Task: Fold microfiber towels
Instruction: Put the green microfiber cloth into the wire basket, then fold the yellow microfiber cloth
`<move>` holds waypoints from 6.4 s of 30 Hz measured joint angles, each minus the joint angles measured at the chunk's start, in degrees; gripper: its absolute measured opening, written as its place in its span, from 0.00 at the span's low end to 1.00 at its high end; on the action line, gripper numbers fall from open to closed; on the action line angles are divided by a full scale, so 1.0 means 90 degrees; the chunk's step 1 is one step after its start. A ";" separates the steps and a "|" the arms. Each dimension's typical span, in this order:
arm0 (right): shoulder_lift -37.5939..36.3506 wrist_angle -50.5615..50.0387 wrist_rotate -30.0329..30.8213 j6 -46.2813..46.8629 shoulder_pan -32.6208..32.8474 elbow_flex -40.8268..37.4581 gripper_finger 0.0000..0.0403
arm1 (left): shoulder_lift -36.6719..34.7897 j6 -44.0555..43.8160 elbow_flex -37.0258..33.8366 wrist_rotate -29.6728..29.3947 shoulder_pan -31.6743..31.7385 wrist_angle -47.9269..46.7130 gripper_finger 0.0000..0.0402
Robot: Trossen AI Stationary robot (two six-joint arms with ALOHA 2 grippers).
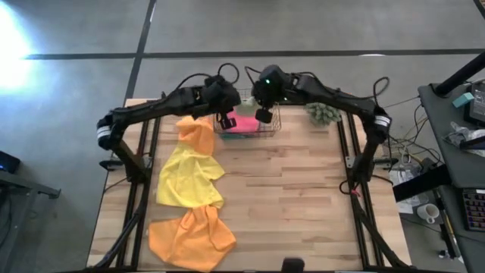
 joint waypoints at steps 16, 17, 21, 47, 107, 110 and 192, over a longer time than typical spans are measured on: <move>0.1163 0.1213 -0.0347 -0.1357 -0.1046 0.0051 0.02 | 0.1231 0.1003 -0.0005 0.0395 0.1472 0.0529 0.00; 0.1182 0.1187 -0.0416 -0.1398 -0.1070 0.0051 0.02 | 0.1254 0.1001 -0.0005 0.0407 0.1511 0.0473 0.00; 0.1183 0.0698 -0.0762 -0.1252 -0.1080 0.0053 0.02 | 0.1262 0.0999 -0.0005 0.0597 0.1531 0.0151 0.00; 0.1425 -0.0610 -0.2398 -0.0783 -0.0622 0.0015 0.27 | 0.1135 0.0438 -0.0015 0.2608 0.1187 -0.1450 0.26; 0.0171 -0.1394 -0.3062 0.0665 0.1705 -0.0796 0.24 | -0.2446 -0.4431 -0.3814 0.2715 -0.2310 -0.2291 0.43; 0.0171 -0.0817 -0.3056 0.1098 0.2217 -0.1179 0.24 | -0.2455 -0.4794 -0.3935 0.2718 -0.2867 -0.2292 0.43; 0.0208 0.2596 -0.0654 0.3105 0.4347 -0.2327 0.24 | 0.0088 -1.0355 -0.5124 0.1183 -0.8888 -0.2584 0.22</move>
